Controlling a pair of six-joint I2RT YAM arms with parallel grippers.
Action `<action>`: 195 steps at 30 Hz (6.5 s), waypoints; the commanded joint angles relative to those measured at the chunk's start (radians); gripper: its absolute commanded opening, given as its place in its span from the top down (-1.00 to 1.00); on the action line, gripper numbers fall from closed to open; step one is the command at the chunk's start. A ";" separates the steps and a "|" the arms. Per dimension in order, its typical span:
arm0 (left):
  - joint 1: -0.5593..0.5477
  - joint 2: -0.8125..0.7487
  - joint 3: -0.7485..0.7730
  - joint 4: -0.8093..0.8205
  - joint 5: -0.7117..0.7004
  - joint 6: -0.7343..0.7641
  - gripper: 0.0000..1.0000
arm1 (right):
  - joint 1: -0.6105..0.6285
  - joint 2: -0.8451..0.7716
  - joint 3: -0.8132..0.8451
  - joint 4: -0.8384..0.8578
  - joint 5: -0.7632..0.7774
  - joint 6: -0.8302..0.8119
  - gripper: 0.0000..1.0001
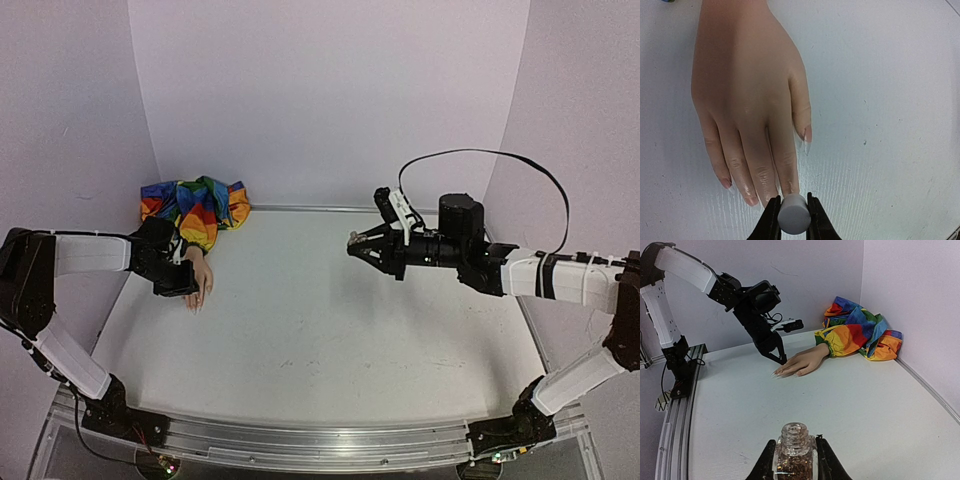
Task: Paint the nails
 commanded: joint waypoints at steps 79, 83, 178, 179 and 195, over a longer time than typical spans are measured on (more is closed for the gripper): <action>0.005 -0.113 -0.051 -0.002 0.083 -0.042 1.00 | -0.008 -0.044 0.001 0.066 -0.029 0.016 1.00; 0.004 -0.195 -0.023 -0.029 0.156 -0.064 1.00 | -0.007 -0.053 -0.003 0.070 -0.026 0.016 1.00; -0.803 0.000 0.684 -0.096 0.135 -0.003 1.00 | 0.181 -0.070 -0.179 0.356 0.090 0.071 1.00; -0.805 0.003 0.685 -0.096 0.135 -0.003 1.00 | 0.181 -0.069 -0.179 0.356 0.088 0.071 1.00; -0.828 0.063 0.730 -0.172 0.121 -0.014 1.00 | 0.180 -0.078 -0.180 0.362 0.133 0.077 1.00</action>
